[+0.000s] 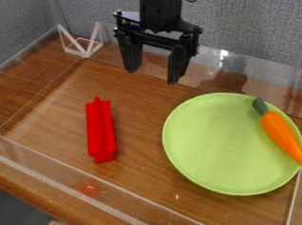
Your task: Put the carrot on the green plate
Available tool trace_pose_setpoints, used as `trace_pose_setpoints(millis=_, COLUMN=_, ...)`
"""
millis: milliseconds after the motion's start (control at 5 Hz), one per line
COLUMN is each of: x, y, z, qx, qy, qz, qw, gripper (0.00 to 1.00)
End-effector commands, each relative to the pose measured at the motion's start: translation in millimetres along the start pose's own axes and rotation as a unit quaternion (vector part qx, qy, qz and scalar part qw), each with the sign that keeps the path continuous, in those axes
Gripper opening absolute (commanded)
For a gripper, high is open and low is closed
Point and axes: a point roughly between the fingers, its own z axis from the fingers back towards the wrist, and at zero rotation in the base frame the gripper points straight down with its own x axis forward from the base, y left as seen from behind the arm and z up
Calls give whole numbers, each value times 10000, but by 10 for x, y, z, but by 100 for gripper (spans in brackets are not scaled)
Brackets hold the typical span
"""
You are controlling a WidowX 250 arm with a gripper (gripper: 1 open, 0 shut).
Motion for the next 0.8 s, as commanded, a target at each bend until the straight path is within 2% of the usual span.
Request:
trace_pose_setpoints(millis=0, x=43, y=-311, z=-70, qx=-138, qy=-15, qz=736, qw=9972, gripper=100)
trace_pose_setpoints(millis=200, x=77, y=-720, z=-177, qx=-316, qy=-139, qz=1303, qw=9909, gripper=100)
trace_pose_setpoints(millis=400, x=125, y=-1132, z=-279, qx=-505, qy=-262, qz=1834, qw=9814, gripper=100)
trace_pose_setpoints(millis=600, x=235, y=-1419, z=-397, qx=-664, qy=-375, qz=1948, qw=9779, gripper=100)
